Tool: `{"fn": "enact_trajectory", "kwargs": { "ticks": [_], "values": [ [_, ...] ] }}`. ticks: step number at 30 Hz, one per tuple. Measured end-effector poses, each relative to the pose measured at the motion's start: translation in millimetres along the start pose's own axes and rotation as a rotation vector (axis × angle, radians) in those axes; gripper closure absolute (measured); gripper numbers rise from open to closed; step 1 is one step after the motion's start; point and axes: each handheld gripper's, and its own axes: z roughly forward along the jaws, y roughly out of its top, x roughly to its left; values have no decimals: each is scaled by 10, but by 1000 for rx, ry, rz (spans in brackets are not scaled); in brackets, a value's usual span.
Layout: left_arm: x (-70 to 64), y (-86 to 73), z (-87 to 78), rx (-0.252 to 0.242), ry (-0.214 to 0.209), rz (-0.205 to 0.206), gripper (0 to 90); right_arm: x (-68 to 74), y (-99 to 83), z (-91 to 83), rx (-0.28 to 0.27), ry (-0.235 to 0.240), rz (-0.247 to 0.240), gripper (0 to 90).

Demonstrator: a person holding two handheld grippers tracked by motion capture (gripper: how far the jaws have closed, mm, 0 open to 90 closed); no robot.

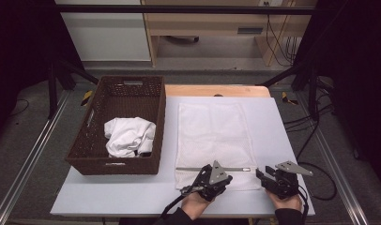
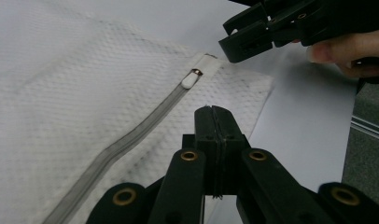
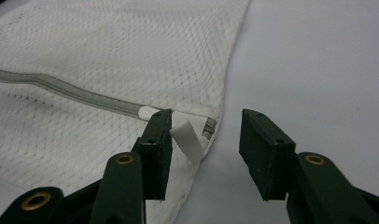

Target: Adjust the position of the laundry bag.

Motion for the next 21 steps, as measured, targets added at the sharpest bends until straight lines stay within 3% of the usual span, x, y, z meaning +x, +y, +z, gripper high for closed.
{"fn": "enact_trajectory", "kwargs": {
  "ticks": [6, 10, 21],
  "values": [
    [-80, 6, 172, 38, -9, 13, 888, -2, -11, -40, -9, 9, 17, 570],
    [-82, 5, 311, 64, -34, -6, 888, 0, -25, -12, 11, 8, 24, 565],
    [-111, -47, 406, 91, -41, 0, 888, 60, -30, 71, 48, 22, 18, 551]
  ]
}}
